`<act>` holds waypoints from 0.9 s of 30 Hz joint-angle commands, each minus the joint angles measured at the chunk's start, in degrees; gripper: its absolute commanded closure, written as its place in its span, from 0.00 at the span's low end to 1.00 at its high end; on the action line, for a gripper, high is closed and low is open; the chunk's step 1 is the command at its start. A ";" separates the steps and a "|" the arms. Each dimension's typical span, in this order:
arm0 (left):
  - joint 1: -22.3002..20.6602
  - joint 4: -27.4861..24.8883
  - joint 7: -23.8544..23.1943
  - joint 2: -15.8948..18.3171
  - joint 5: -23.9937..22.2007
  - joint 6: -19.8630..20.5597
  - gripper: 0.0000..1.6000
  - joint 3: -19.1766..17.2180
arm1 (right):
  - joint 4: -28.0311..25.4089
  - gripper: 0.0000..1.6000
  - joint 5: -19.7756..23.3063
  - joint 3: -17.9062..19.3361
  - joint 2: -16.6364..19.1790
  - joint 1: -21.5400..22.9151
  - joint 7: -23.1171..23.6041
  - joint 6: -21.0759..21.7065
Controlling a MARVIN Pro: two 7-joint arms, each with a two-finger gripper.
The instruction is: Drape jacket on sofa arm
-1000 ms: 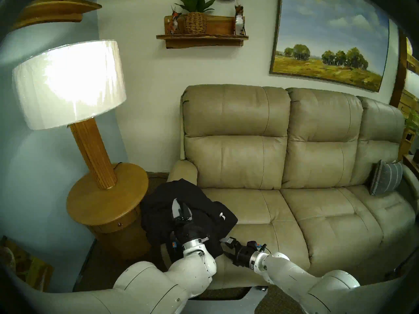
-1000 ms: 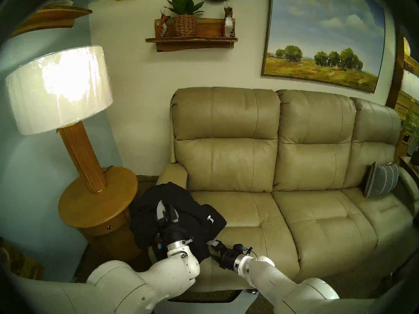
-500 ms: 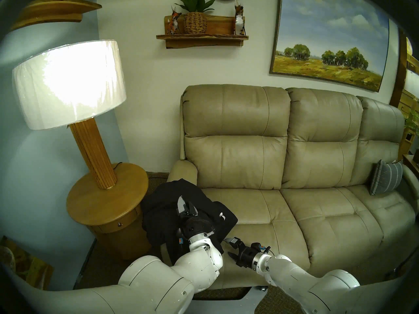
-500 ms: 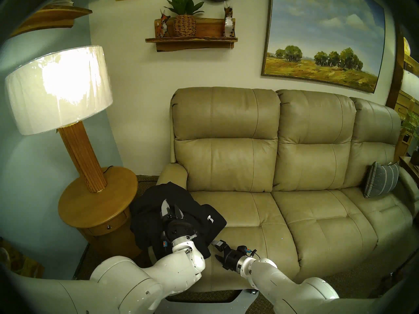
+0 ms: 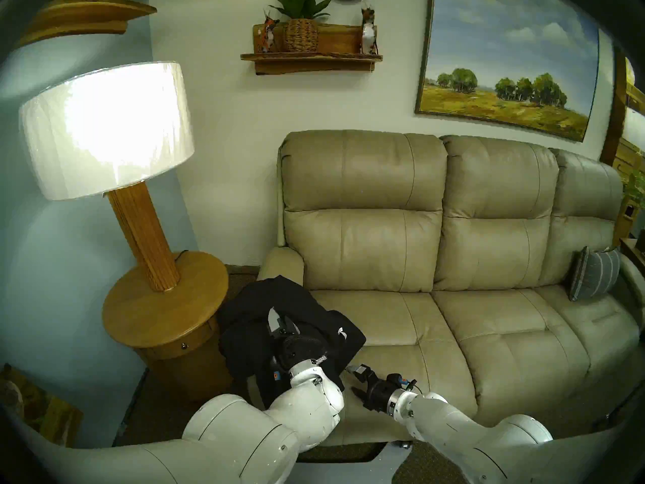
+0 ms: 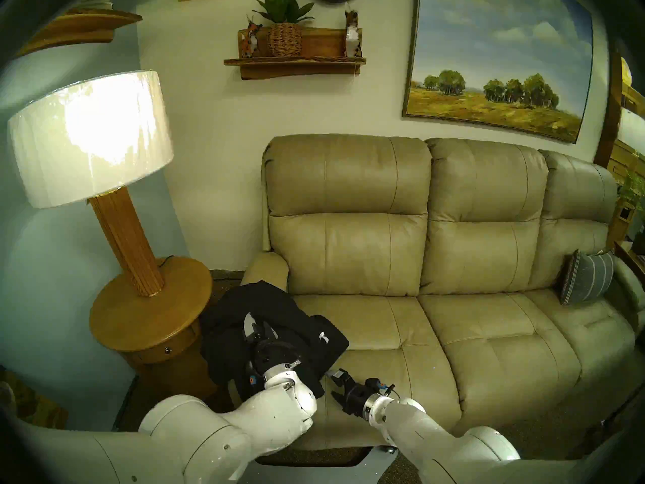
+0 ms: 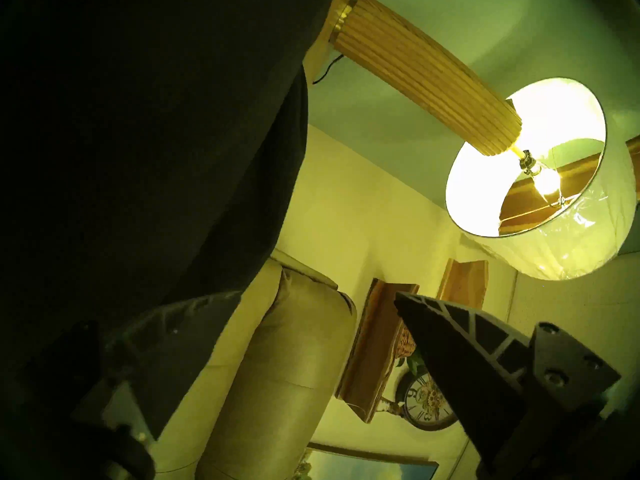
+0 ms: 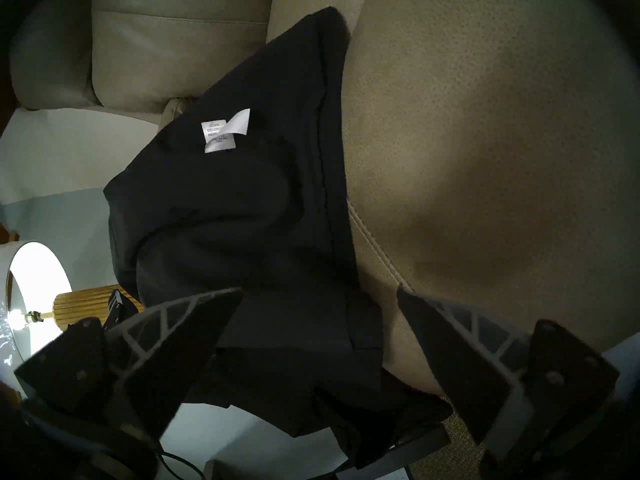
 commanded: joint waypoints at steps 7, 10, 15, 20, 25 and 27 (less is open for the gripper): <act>-1.56 -0.40 8.97 -1.57 -5.36 -4.03 0.00 -5.74 | 1.53 0.00 -0.10 0.24 -0.54 1.65 -0.02 -0.37; -3.25 -0.40 11.86 -1.57 -5.36 -4.36 0.00 -5.63 | 2.14 0.00 -0.22 0.19 -0.93 1.93 -0.18 -0.50; -7.90 -2.44 16.68 0.49 -5.15 -5.15 0.00 -5.43 | 2.80 0.00 -0.38 0.09 -1.48 2.15 -0.35 -0.82; -10.10 -6.30 22.89 2.66 -5.33 -6.46 0.00 -5.43 | 3.23 0.00 -0.30 0.15 -1.58 2.28 -0.43 -0.97; -12.03 -8.42 28.94 5.82 -6.03 -7.86 0.00 -6.18 | 3.44 0.00 -0.33 0.14 -1.38 2.44 -0.55 -1.21; -12.01 -9.72 30.63 6.94 -6.12 -8.17 0.00 -6.41 | 3.47 0.00 -0.33 0.15 -1.34 2.44 -0.58 -1.28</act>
